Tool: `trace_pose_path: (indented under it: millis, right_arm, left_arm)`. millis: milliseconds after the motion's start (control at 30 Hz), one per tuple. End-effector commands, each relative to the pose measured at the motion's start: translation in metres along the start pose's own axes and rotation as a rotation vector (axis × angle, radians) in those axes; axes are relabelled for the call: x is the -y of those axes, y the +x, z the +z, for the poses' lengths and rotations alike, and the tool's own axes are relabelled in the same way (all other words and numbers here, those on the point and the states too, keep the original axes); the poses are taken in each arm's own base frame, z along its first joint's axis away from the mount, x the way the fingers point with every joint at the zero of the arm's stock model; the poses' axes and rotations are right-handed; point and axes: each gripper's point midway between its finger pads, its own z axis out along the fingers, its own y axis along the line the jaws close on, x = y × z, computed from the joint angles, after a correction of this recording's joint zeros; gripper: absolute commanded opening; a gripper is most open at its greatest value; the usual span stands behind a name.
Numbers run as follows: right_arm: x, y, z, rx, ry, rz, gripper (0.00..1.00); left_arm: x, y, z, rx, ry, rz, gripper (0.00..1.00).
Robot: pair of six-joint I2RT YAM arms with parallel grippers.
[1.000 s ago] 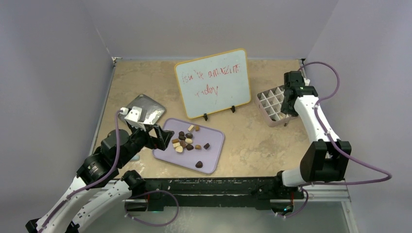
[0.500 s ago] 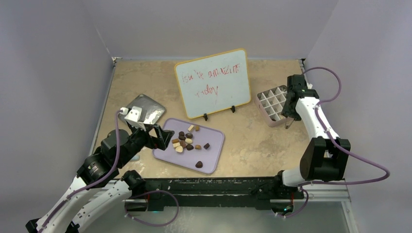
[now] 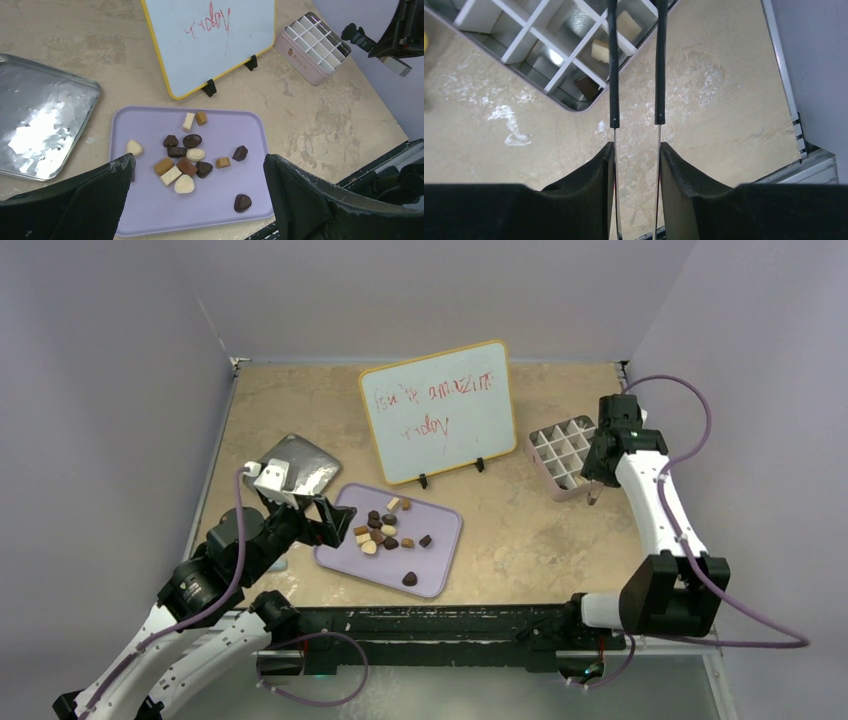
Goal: Pack the chocolate
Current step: Place the fake chocolate in the packing box, then pick up the fake chocolate from the plate.
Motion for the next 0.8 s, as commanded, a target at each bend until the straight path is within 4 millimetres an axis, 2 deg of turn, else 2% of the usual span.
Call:
trace_pose_path:
  millis: [0, 133, 233, 367, 533, 767]
  right_arm:
    - [-0.007, -0.007, -0.04, 0.055, -0.107, -0.039, 0.37]
    - [-0.022, -0.001, -0.066, 0.061, -0.212, -0.089, 0.36]
    - [-0.045, 0.009, -0.089, 0.079, -0.277, -0.18, 0.36]
    - [-0.079, 0.036, -0.117, 0.065, -0.369, -0.31, 0.36]
    - [-0.111, 0.081, -0.143, 0.021, -0.467, -0.455, 0.34]
    - [-0.139, 0.167, -0.162, -0.066, -0.513, -0.735, 0.34]
  left_arm:
    - [-0.006, -0.012, -0.003, 0.056, -0.032, -0.005, 1.0]
    - [-0.013, -0.016, -0.007, 0.086, -0.065, -0.013, 1.0]
    - [-0.015, -0.02, -0.01, 0.106, -0.07, -0.021, 1.0]
    - [-0.016, -0.023, -0.013, 0.126, -0.073, -0.025, 1.0]
    - [-0.013, -0.025, -0.013, 0.132, -0.057, -0.023, 1.0]
    - [-0.005, -0.02, -0.009, 0.1, -0.017, -0.008, 1.0]
